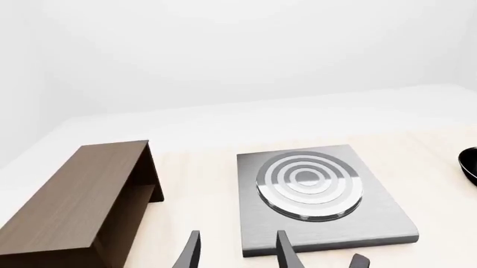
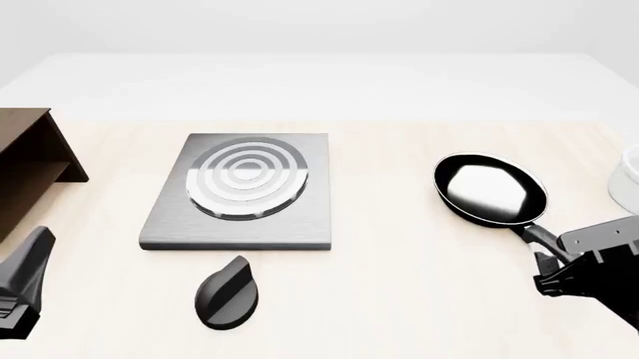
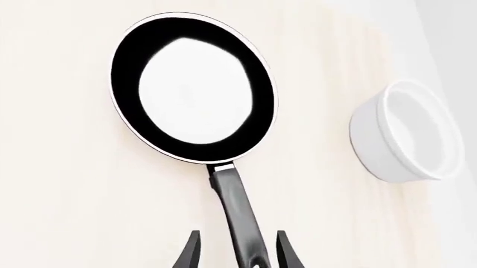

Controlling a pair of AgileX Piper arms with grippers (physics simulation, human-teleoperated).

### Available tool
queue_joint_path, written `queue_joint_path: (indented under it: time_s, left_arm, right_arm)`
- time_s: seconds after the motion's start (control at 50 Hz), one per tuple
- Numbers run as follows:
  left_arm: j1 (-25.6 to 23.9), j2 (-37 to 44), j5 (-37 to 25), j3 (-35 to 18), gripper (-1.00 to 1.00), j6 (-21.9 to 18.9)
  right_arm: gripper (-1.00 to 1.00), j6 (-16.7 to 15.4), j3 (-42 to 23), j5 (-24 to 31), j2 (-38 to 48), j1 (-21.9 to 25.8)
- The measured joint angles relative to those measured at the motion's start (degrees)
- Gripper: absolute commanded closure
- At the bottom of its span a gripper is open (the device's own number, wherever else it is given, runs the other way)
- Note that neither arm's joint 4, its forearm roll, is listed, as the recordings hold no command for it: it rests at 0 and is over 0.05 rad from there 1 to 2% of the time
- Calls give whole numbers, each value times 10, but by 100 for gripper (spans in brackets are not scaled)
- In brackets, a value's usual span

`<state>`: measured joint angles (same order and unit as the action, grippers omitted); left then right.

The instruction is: Turn on the stove and put the frying pan on it.

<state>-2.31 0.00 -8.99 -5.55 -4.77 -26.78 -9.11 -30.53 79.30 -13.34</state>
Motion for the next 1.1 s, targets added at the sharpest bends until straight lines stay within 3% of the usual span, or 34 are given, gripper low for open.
queue_joint_path:
  time_s: [0.98,1.0,1.1]
  left_arm:
    - [1,0,-1,1,-100,2]
    - [1,0,-1,1,-100,2]
    - [1,0,-1,1,-100,2]
  right_arm:
    - [-100,-31,0,-141,152,-41]
    - [100,-31,0,-143,153,-41]
    - [100,-34,7,-149,153,-38]
